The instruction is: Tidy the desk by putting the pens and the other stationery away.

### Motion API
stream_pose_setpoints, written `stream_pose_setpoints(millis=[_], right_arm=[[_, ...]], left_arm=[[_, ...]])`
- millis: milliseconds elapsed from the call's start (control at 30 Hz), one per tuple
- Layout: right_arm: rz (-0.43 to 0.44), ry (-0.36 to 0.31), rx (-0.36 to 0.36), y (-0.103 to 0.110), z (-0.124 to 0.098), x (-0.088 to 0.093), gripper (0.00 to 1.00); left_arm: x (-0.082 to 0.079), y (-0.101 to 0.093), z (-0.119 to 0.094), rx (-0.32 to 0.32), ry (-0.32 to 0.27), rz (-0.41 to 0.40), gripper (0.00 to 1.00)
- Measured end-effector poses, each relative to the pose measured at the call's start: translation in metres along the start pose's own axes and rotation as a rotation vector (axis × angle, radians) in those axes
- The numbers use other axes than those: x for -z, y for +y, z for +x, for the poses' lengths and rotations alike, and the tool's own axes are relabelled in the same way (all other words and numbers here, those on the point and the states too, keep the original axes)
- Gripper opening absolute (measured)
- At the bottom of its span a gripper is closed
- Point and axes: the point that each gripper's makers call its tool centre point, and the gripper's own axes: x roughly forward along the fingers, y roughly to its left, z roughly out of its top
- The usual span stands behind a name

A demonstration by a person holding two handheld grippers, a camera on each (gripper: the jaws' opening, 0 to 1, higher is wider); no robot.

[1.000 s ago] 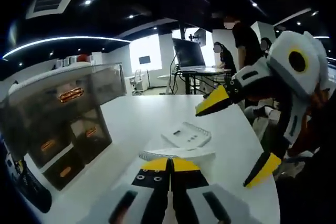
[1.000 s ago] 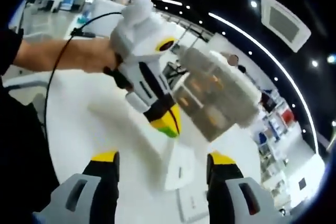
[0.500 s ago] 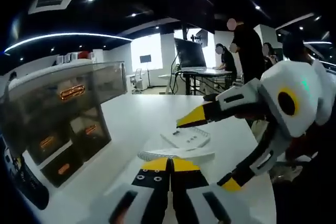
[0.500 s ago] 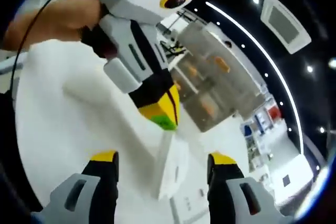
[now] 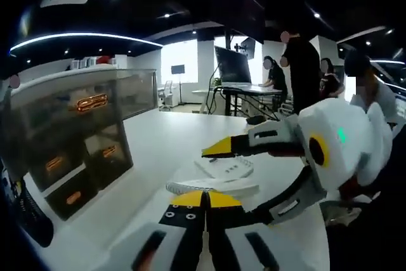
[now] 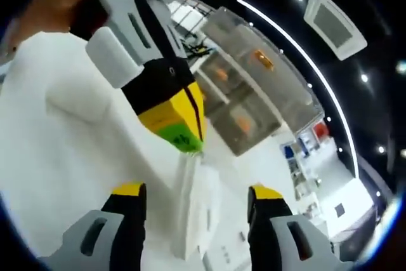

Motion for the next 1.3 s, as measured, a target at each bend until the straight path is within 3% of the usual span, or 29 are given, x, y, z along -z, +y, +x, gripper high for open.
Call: stream_pose_setpoints(millis=[167, 500, 700, 833, 1033, 1300], right_arm=[[0.003, -0.001, 0.03, -0.003, 0.008, 0.003, 0.55], [-0.048, 0.02, 0.099, -0.013, 0.019, 0.01, 0.24], [-0.086, 0.03, 0.118, -0.013, 0.02, 0.01, 0.12], [-0.15, 0.049, 0.142, -0.012, 0.022, 0.009, 0.08], [-0.227, 0.074, 0.173, -0.013, 0.024, 0.01, 0.07], [-0.285, 0.095, 0.185, -0.014, 0.026, 0.012, 0.06]], left_arm=[[0.001, 0.0, 0.001, 0.004, 0.003, -0.01, 0.01], [0.003, -0.002, 0.001, 0.013, -0.003, -0.041, 0.01], [0.003, -0.001, 0.001, 0.015, -0.011, -0.068, 0.01], [0.0, 0.001, 0.001, 0.018, -0.022, -0.09, 0.01], [0.005, -0.005, 0.001, 0.015, -0.014, -0.054, 0.03], [0.001, 0.003, -0.002, -0.002, -0.023, -0.025, 0.19]])
